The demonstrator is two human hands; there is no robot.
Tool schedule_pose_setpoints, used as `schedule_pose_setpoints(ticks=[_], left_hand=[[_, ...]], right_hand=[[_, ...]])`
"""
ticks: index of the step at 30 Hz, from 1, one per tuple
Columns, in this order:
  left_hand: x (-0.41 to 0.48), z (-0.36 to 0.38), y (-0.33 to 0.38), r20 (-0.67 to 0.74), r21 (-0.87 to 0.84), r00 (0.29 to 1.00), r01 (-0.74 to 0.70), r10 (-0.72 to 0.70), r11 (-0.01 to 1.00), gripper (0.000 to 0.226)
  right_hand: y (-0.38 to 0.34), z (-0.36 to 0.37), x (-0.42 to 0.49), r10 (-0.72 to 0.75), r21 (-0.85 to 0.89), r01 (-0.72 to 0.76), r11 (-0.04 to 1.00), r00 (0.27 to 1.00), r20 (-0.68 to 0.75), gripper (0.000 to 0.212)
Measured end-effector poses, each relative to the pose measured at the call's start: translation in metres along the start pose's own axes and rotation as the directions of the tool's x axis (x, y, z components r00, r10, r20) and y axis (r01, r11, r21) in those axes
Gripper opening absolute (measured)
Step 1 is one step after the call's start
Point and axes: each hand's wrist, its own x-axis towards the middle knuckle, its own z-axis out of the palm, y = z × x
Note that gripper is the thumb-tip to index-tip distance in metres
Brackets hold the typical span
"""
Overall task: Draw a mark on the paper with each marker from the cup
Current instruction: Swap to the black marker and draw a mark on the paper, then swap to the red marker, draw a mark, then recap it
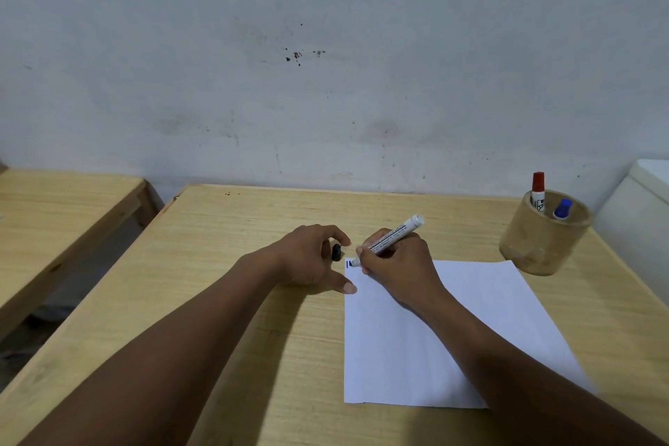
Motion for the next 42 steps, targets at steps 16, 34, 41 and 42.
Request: schedule_pose_setpoints(ticks=[16, 34, 41, 42], left_hand=[[0.011, -0.024, 0.013, -0.258, -0.493, 0.966, -0.119, -0.015, 0.862, 0.011], [0.058, -0.005, 0.160, -0.159, -0.894, 0.985, -0.174, 0.071, 0.413, 0.024], [0.064, -0.006, 0.189, -0.270, -0.825, 0.959, -0.275, 0.082, 0.493, 0.016], [0.064, -0.007, 0.193, -0.299, -0.789, 0.949, -0.306, 0.102, 0.533, 0.017]], right_hand=[[-0.057, -0.045, 0.016, 0.243, 0.575, -0.111, 0.810, 0.957, -0.158, 0.007], [-0.089, -0.132, 0.007, 0.147, 0.670, 0.036, 0.741, 0.966, -0.214, 0.010], [-0.098, -0.154, 0.007, 0.128, 0.649, 0.047, 0.759, 0.967, -0.219, 0.018], [-0.100, -0.162, 0.007, 0.149, 0.617, 0.014, 0.787, 0.966, -0.211, 0.022]])
